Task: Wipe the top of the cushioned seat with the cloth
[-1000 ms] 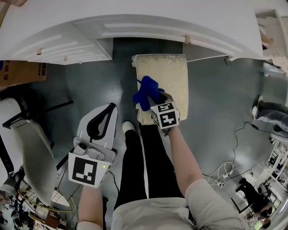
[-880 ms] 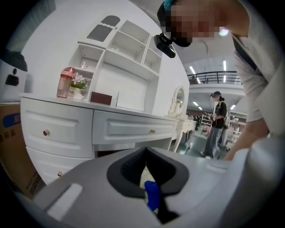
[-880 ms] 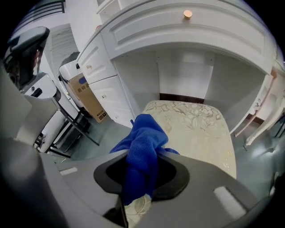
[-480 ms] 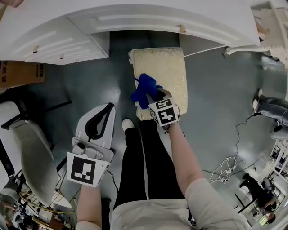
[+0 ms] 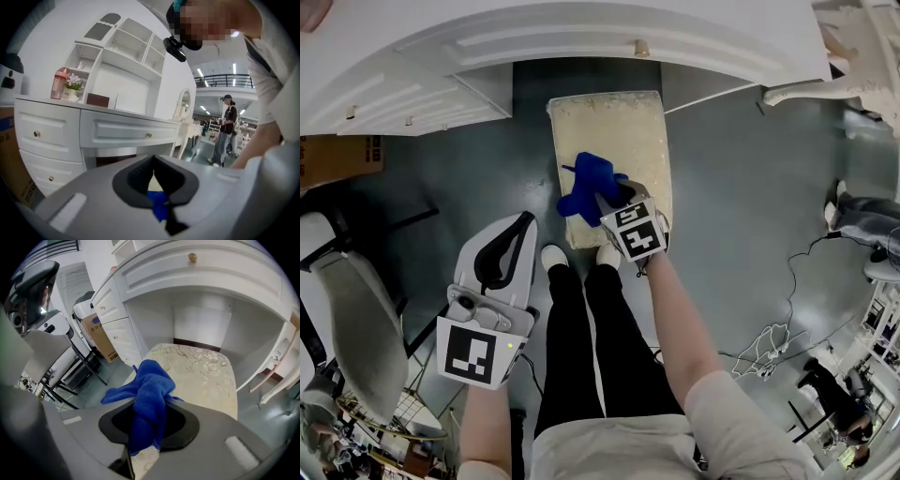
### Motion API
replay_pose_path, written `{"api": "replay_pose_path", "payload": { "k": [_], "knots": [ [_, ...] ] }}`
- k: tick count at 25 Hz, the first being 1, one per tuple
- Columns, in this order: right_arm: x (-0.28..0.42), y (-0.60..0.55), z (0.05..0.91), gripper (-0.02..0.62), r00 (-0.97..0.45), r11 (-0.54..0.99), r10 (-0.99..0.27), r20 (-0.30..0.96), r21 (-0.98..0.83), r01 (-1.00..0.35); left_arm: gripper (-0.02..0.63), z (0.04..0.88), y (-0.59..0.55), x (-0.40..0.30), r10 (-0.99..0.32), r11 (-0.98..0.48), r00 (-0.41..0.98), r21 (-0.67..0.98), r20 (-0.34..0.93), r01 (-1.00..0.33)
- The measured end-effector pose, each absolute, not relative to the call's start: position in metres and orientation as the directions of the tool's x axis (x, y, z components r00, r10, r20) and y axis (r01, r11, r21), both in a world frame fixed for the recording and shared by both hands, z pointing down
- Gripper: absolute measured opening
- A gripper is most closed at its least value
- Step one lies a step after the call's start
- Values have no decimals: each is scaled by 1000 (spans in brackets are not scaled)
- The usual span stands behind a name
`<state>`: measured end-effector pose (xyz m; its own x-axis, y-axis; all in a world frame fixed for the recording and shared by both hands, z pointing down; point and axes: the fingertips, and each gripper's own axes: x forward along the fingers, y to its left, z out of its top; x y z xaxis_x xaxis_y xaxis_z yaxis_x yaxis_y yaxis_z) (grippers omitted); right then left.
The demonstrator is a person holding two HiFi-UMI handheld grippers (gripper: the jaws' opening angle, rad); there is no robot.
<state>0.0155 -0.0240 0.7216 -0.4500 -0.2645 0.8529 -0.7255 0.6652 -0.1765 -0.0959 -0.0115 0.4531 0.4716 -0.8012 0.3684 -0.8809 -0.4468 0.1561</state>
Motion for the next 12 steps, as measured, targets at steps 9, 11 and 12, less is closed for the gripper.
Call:
{"api": "replay_pose_path", "payload": {
  "k": [9,11,12],
  "knots": [
    [82,-37,724,112,-425,631,-279,861,-169,-757,0,448,-31,-57,-819,-440,463,147,339,-886],
    [97,-40,724,112,-420,616,-283,862,-171,-769,0,447,-33,-49,-816,-448,468,141,339,-883],
    [103,-41,724,112,-417,610,-286,863,-172,-774,0,447,-34,-45,-815,-451,470,139,339,-882]
  ]
}}
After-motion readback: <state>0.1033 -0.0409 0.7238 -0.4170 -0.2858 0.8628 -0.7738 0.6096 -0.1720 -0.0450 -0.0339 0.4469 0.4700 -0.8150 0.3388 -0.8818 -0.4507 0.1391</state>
